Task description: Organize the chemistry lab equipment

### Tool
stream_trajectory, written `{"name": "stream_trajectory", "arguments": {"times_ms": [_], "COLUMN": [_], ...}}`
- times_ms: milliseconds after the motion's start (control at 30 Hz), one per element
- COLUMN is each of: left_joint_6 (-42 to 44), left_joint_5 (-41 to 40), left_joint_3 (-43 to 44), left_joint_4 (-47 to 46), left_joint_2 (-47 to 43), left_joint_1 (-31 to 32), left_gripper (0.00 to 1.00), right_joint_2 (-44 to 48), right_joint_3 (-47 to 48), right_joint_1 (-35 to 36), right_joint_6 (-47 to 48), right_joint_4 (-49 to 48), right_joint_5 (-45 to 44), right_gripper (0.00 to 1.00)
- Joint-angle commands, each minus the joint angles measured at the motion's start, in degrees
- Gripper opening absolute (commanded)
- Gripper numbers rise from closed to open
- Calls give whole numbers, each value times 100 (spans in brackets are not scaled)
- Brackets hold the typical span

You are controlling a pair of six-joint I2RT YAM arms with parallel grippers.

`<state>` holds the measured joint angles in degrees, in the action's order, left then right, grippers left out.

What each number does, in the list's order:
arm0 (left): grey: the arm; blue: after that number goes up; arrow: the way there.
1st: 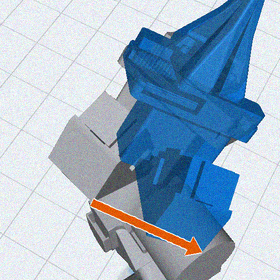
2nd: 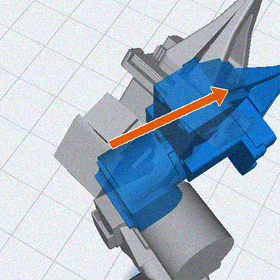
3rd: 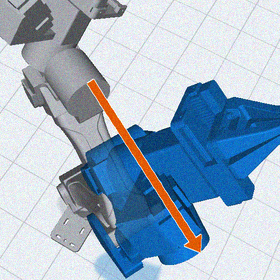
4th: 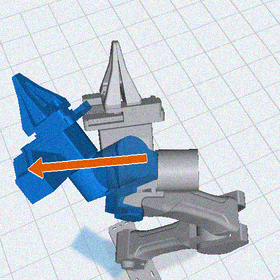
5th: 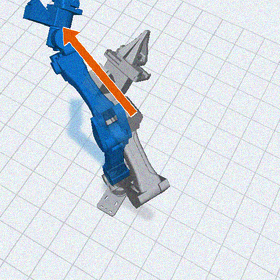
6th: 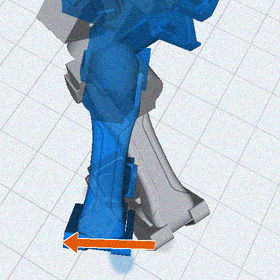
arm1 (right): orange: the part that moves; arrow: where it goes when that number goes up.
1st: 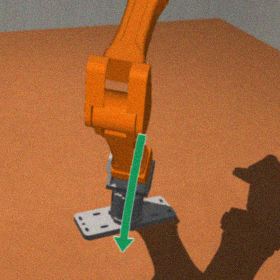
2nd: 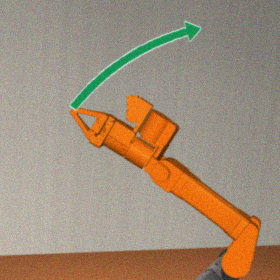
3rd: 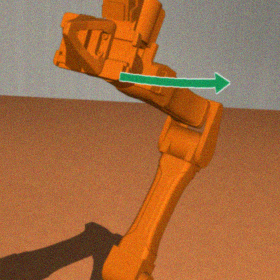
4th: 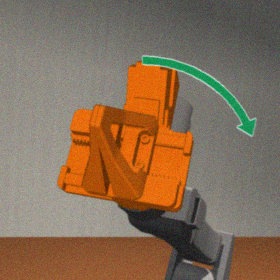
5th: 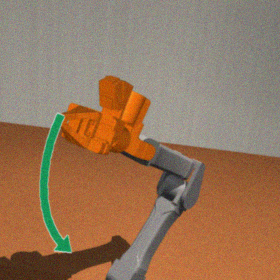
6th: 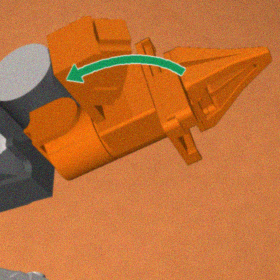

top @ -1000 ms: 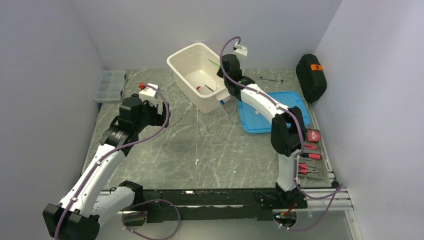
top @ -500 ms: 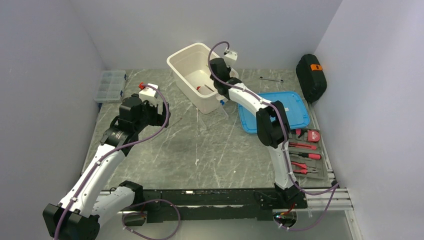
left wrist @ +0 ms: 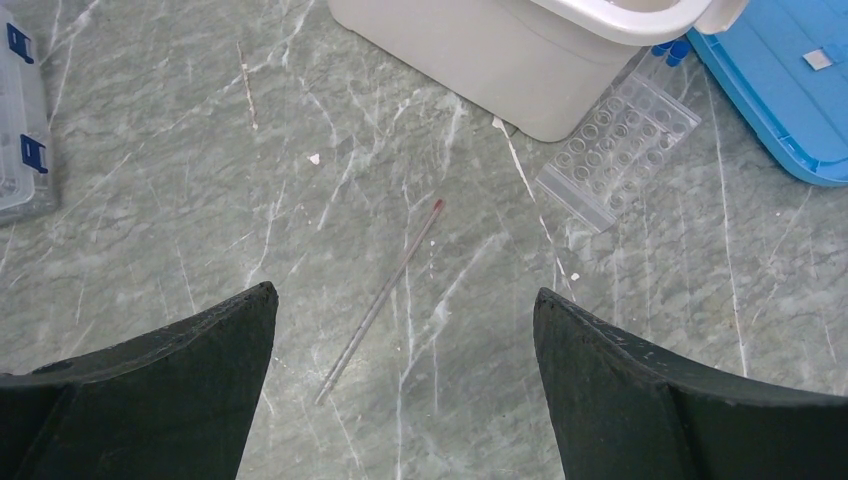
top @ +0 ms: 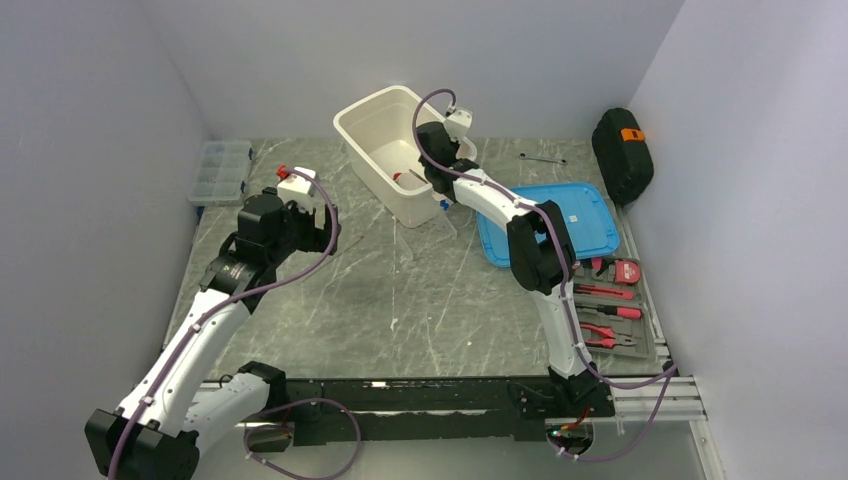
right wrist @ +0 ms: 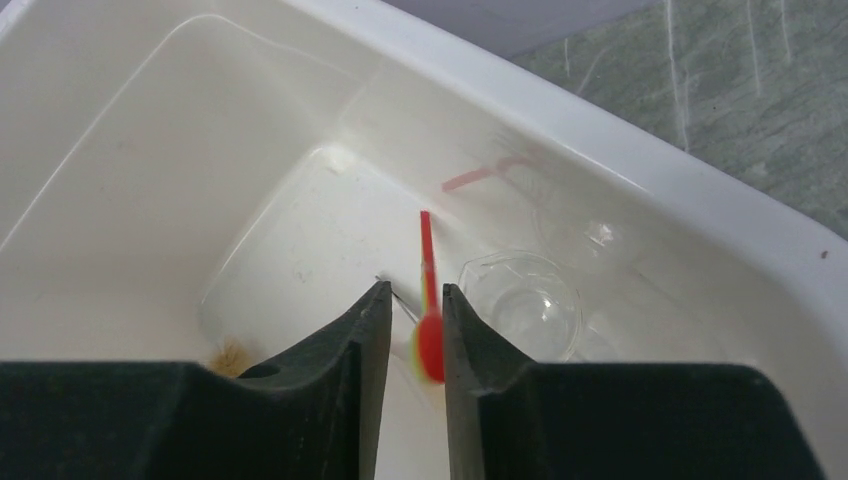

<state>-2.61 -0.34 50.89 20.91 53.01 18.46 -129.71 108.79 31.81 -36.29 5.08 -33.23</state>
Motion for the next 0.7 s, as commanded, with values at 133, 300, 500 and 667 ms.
{"name": "stream_trajectory", "arguments": {"times_ms": [133, 300, 500, 667], "left_joint_6": [-63, -73, -129, -193], "left_joint_5": [153, 486, 842, 1020], "left_joint_3": [141, 173, 289, 495], "left_joint_4": [-84, -85, 36, 253], "left_joint_2": [-29, 165, 718, 1391], "left_joint_1": [-16, -67, -323, -488], "left_gripper": [99, 99, 99, 99], "right_joint_2": [239, 618, 1397, 2232], "right_joint_3": [-41, -434, -1132, -1793], "right_joint_1": [12, 55, 213, 221], "right_joint_6": [66, 323, 1143, 1385], "right_joint_4": [-251, -793, -1694, -2122], "right_joint_5": [-131, -74, 243, 851], "right_gripper": [37, 44, 52, 60]}}
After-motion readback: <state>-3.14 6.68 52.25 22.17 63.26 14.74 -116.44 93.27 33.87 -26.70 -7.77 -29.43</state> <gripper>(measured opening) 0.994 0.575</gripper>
